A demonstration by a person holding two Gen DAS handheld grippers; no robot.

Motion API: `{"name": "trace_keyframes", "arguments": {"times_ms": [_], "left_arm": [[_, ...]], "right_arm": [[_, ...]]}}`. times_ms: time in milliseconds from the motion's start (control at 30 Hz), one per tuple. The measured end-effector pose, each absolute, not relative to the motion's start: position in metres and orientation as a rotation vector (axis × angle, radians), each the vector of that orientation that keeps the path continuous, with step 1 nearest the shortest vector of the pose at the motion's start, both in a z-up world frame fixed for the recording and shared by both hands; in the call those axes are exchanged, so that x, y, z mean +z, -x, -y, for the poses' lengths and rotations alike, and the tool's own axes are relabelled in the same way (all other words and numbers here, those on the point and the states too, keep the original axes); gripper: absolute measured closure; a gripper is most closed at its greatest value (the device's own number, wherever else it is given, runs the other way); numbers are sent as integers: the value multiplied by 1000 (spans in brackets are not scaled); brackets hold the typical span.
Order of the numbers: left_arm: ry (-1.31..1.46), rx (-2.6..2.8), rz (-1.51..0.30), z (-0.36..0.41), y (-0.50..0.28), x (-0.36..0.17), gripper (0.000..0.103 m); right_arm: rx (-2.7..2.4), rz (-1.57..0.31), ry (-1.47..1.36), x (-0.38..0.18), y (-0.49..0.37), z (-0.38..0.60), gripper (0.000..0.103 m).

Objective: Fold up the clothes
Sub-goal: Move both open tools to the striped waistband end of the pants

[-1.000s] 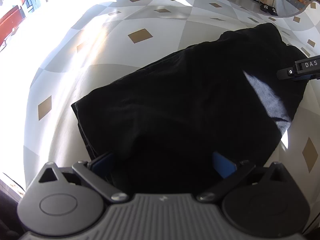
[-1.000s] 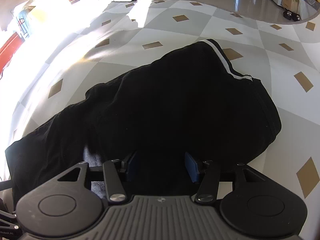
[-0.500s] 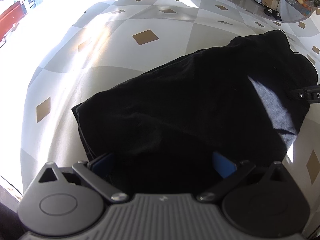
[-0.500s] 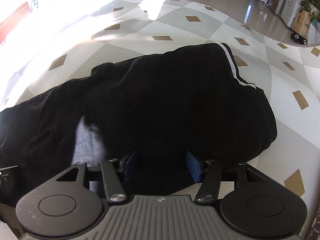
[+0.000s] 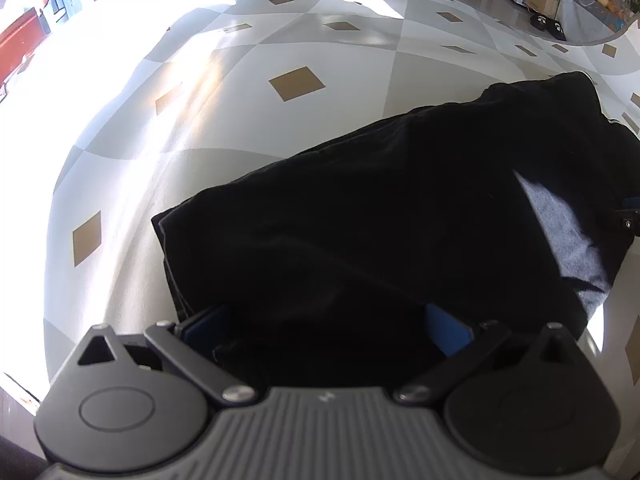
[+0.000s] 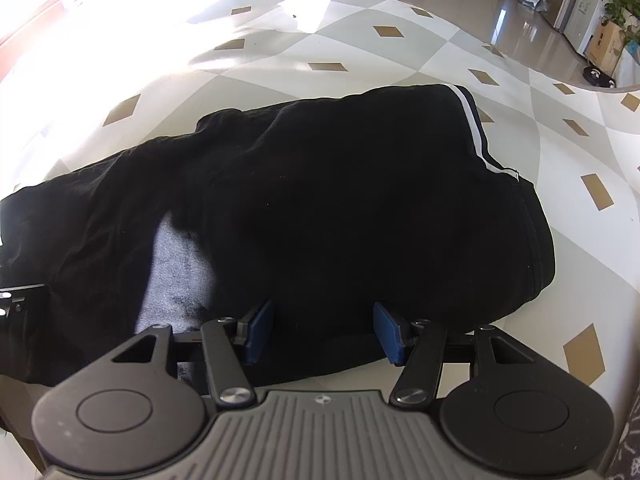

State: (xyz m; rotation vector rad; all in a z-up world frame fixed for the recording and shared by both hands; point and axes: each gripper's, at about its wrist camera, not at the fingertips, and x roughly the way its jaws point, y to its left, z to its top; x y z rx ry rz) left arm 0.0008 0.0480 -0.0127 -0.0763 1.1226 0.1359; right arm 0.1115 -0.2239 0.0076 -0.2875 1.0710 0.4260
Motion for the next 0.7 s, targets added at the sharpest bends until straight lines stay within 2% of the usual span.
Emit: {"name": "trace_keyframes", "arguments": {"times_ms": [700], "left_arm": [[62,153,-1119,-57,-17,-12,0]], "right_arm": [[423,-1088,288,9,-99,226,47]]}}
